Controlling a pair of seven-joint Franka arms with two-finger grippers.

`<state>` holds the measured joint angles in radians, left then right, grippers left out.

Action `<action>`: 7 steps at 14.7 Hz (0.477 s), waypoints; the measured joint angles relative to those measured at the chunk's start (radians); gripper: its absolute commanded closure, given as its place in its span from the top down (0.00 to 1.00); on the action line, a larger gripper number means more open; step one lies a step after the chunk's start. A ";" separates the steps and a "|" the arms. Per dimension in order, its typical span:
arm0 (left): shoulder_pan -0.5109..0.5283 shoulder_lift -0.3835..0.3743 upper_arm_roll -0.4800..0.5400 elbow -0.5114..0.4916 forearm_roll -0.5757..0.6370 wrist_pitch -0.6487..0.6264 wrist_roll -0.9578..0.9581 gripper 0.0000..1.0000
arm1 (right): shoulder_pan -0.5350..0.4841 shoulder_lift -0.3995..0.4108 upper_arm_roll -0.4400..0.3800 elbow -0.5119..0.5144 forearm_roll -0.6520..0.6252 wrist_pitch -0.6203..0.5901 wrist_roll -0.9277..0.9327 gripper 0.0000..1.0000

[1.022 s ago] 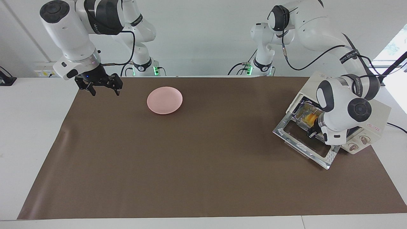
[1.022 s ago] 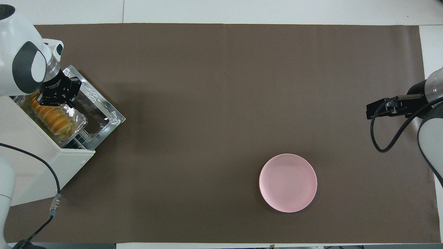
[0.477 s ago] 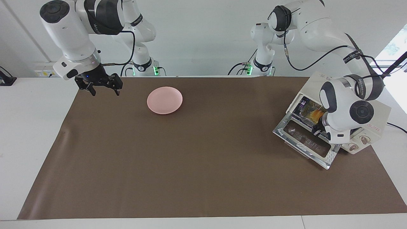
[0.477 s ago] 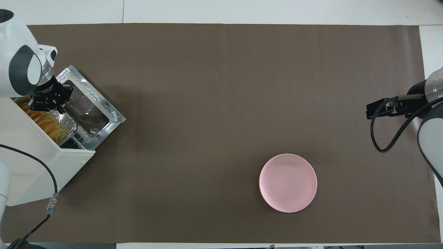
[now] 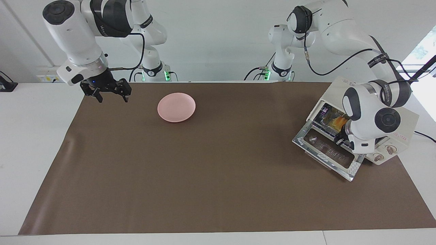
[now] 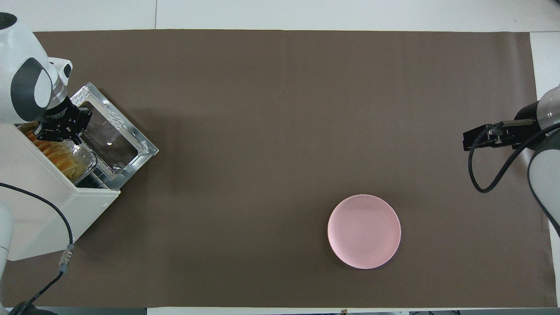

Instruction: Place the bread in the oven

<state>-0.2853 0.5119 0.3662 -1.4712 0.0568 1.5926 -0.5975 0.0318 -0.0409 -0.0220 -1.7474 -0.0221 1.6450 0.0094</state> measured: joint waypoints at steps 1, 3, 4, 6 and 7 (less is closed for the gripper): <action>0.000 0.000 0.000 -0.001 0.000 0.000 0.001 0.67 | 0.000 0.000 0.000 0.000 0.000 0.000 0.000 1.00; 0.000 0.000 -0.001 -0.002 0.000 0.000 0.009 1.00 | 0.000 0.000 0.000 0.000 0.000 0.000 0.000 1.00; 0.000 0.000 -0.002 -0.002 0.000 0.000 0.019 1.00 | 0.000 0.000 0.000 0.000 0.000 0.000 0.000 1.00; -0.001 0.000 -0.002 -0.002 0.000 0.001 0.039 1.00 | 0.000 0.000 0.000 0.000 0.000 0.000 0.000 1.00; -0.001 -0.001 -0.002 -0.001 0.000 0.002 0.046 1.00 | 0.000 0.000 0.000 0.000 0.000 0.000 0.000 1.00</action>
<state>-0.2859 0.5114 0.3642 -1.4727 0.0568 1.5947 -0.5513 0.0318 -0.0409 -0.0220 -1.7474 -0.0221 1.6450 0.0094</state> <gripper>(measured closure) 0.282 0.000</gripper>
